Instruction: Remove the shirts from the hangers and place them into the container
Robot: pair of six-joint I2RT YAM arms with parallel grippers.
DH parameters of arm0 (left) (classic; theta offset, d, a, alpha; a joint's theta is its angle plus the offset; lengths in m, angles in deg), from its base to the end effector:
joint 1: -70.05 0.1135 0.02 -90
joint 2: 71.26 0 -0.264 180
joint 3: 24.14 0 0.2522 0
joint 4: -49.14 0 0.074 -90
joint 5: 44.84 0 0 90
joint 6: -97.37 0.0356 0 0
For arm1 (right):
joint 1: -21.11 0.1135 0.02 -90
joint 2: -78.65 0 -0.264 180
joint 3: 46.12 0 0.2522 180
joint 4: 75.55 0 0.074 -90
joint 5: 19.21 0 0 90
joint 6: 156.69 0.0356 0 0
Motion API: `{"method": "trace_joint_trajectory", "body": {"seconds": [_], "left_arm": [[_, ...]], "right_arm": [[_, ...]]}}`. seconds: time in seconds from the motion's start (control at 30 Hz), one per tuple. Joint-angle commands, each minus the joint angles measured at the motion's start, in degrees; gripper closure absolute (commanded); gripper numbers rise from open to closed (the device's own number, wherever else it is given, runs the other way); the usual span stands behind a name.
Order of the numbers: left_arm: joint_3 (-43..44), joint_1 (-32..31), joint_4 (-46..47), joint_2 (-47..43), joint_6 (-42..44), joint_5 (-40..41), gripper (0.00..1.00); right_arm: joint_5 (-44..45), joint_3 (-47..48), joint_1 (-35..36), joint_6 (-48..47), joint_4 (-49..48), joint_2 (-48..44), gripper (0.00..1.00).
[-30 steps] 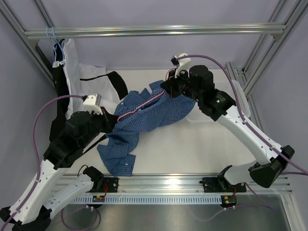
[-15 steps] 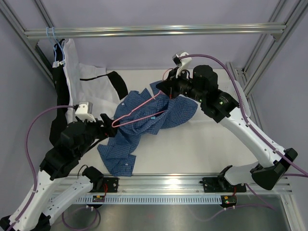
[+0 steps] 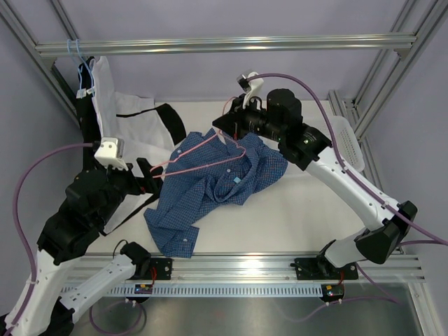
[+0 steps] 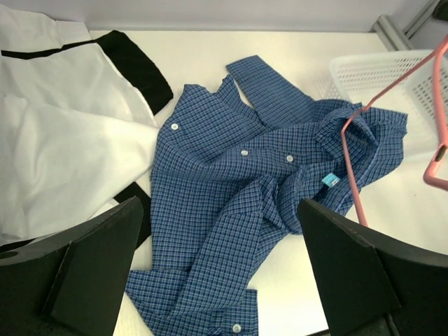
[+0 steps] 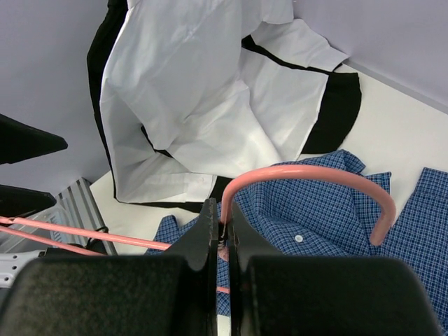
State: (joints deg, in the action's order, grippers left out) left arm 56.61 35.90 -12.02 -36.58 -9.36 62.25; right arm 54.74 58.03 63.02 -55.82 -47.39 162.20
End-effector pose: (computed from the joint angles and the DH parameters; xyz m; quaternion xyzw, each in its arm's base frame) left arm 0.0739 -0.0375 0.4172 0.0296 0.7896 -0.1518 0.5937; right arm 0.2418 0.2302 0.4503 -0.2879 0.6930 0.3841 0.5378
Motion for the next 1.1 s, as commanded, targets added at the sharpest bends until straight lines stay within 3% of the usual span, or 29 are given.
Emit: {"method": "trace_joint_trajectory", "body": {"seconds": [0.0, 0.27, 0.4, 0.53, 0.7, 0.87, 1.07], "left_arm": [[-1.1, 0.1, 7.3, 1.4, 0.8, -1.3, 0.01], [-10.3, 0.1, 7.1, -4.1, -2.7, -1.2, 0.01], [-12.0, 0.1, 6.8, -5.2, -1.6, -0.6, 0.01], [-12.8, 0.1, 5.3, -5.6, -0.1, -3.4, 0.01], [-14.9, 0.1, 5.6, -8.1, 0.5, -8.3, 0.01], [-14.7, 0.1, 10.0, -8.9, 5.3, -19.2, 0.01], [-7.0, 0.1, 17.7, 1.2, 8.1, -32.1, 0.05]], "right_arm": [[-8.6, 3.9, 3.4, -2.1, 1.2, -0.8, 1.0], [5.2, 15.0, 3.4, -13.1, 9.1, -0.7, 1.0], [9.9, 14.2, 3.3, -17.0, 13.0, -1.5, 1.0], [21.9, 14.5, 2.7, -18.5, 16.4, -1.7, 1.0], [27.0, 11.6, 1.7, -20.6, 15.8, -4.4, 1.0], [23.0, 8.1, 1.2, -20.3, 16.8, -5.5, 1.0], [14.1, 6.9, 1.2, -18.5, 18.2, -3.8, 1.0]]}}
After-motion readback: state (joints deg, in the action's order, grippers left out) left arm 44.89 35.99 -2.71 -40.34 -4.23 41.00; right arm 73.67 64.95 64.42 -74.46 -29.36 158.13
